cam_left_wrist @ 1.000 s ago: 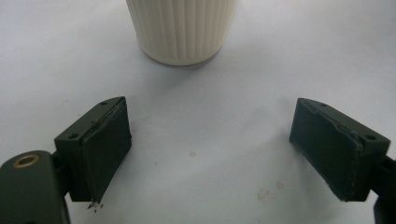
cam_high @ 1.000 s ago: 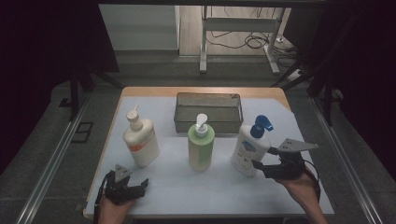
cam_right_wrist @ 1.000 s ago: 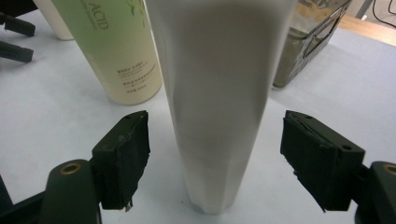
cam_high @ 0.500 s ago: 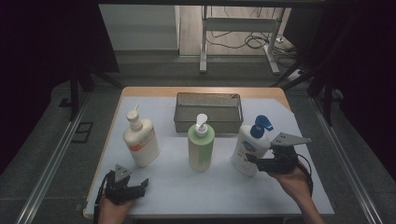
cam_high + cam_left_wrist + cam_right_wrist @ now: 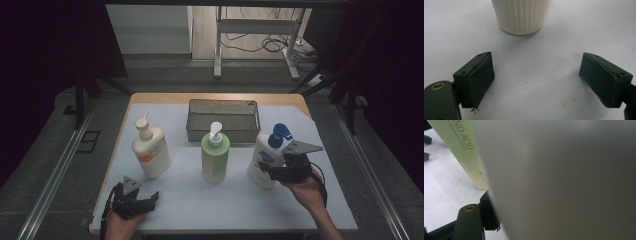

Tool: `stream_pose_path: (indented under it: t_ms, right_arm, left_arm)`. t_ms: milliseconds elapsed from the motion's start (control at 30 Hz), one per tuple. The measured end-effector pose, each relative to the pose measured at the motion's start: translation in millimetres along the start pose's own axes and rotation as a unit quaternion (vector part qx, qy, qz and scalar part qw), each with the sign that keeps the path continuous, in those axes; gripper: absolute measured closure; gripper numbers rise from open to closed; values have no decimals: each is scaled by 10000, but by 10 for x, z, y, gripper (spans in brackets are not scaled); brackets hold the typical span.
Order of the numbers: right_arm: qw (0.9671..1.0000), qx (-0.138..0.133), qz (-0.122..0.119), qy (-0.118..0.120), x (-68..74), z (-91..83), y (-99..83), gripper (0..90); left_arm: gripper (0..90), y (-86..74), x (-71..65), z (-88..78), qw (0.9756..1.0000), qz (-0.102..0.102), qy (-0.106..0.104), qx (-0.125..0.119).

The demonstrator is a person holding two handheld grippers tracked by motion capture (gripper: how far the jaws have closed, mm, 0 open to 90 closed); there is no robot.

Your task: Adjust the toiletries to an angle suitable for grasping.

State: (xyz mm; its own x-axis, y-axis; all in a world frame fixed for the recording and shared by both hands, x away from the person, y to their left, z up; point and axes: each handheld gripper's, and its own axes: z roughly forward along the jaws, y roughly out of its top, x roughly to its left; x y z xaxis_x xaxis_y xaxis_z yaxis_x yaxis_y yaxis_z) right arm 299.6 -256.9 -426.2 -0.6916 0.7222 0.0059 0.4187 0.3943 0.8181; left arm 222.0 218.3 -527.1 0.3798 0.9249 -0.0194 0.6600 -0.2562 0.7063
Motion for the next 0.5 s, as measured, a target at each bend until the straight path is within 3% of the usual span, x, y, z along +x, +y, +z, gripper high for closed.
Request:
stream_pose_path:
  t_ms: [133,500]
  right_arm:
    - [9998,-35,184,86,-10,52,-5,328]
    - [9999,-103,48,-85,15,38,-19,383]
  left_arm:
    - [123,-1,-3,0,10000,-20,-2,0]
    - [122,-1,-4,2,10000,-30,2,-9]
